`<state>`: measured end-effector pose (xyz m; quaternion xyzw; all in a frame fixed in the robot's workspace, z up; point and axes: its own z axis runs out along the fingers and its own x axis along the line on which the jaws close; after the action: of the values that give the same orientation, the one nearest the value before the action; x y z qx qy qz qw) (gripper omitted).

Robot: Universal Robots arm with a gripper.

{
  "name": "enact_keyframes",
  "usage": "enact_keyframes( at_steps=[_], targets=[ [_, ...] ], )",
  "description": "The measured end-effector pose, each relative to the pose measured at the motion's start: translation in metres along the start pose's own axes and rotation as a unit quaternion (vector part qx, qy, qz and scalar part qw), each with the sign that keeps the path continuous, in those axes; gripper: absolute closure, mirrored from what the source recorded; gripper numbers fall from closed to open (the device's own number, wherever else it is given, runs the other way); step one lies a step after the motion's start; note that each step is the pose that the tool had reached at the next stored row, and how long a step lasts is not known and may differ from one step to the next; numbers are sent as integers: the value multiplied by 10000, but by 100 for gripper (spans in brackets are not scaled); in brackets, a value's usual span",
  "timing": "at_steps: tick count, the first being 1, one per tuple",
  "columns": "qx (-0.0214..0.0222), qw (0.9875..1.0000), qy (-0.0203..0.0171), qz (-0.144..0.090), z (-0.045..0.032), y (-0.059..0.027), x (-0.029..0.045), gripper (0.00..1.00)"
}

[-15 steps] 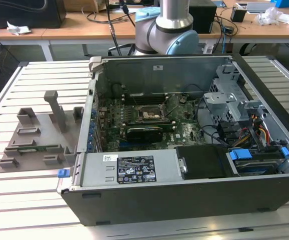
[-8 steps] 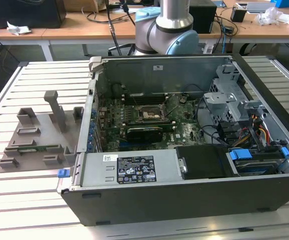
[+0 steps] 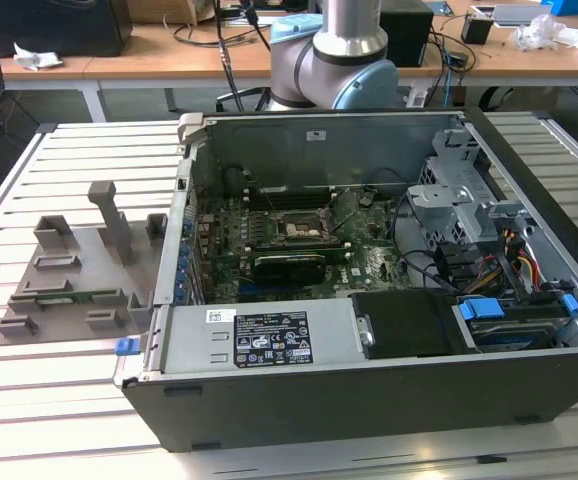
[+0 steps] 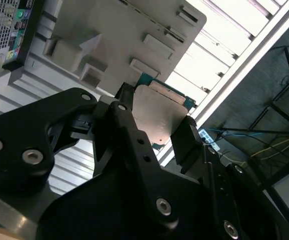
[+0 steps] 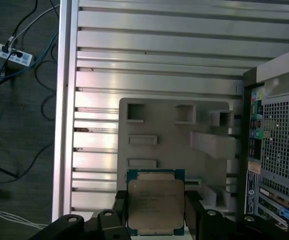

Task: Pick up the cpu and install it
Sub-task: 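Pick up the cpu and move it towards the insertion slot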

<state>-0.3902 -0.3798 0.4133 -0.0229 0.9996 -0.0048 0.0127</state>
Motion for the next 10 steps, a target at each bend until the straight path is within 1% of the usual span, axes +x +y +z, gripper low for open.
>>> enact_keyframes(
  at_steps=[1, 3, 4, 5, 7, 9, 10],
  targets=[
    [1, 10000, 0, 0, 1, -2, -42, 46],
    [3, 10000, 0, 1, 4, -6, -171, 46],
    [3, 10000, 0, 0, 6, -8, -215, 46],
    [3, 10000, 1, 0, 6, -9, -244, 46],
    [3, 10000, 1, 0, 9, -13, -343, 46],
    [3, 10000, 2, 0, 11, -14, -409, 46],
    [3, 10000, 5, 1, 12, -15, -488, 46]
  ],
)
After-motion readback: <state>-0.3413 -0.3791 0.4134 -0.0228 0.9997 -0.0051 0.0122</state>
